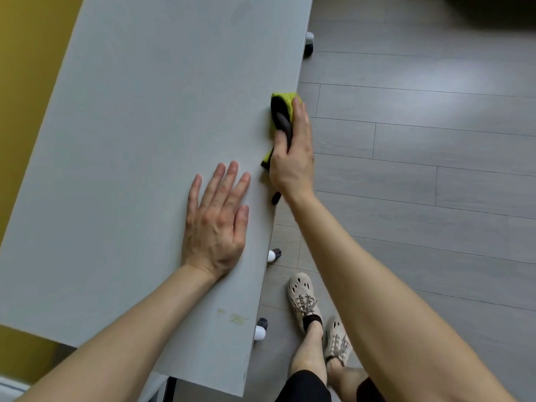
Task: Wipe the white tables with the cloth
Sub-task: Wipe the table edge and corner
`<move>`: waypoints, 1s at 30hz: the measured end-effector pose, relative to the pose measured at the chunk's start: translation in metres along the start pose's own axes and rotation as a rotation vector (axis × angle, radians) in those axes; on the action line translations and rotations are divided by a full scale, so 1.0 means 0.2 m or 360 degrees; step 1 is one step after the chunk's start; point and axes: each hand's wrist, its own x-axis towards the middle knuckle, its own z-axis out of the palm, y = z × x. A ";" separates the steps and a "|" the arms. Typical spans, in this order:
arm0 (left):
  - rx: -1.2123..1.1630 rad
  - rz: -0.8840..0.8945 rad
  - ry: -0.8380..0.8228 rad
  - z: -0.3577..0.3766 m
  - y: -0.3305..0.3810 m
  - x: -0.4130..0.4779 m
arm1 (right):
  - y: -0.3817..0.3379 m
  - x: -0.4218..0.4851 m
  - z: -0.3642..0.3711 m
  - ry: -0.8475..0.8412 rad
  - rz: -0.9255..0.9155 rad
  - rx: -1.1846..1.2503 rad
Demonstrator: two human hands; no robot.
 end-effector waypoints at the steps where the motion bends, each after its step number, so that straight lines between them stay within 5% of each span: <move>1: 0.0005 0.0006 0.0003 0.00 0.00 0.00 | 0.01 -0.13 -0.01 0.0003 -0.0018 0.0011; 7: 0.0014 0.0021 0.0017 0.01 -0.01 0.00 | 0.04 -1.25 -0.18 -0.0305 0.0025 -0.0034; 17: 0.0029 0.0024 0.0030 0.01 0.00 0.00 | 0.06 -0.08 -0.06 -0.0126 -0.0046 0.0043; 20: 0.0022 0.0004 0.0062 0.02 0.00 0.00 | 0.08 -0.38 -0.07 -0.0105 -0.0107 0.0034; 25: -0.0060 -0.0084 0.0095 0.03 -0.01 -0.03 | 0.07 -1.52 -0.20 -0.0271 -0.0020 0.0076; 30: -0.0216 -0.0175 -0.0238 -0.13 0.00 -0.34 | 0.06 -1.01 -0.11 -0.0186 0.0059 0.0055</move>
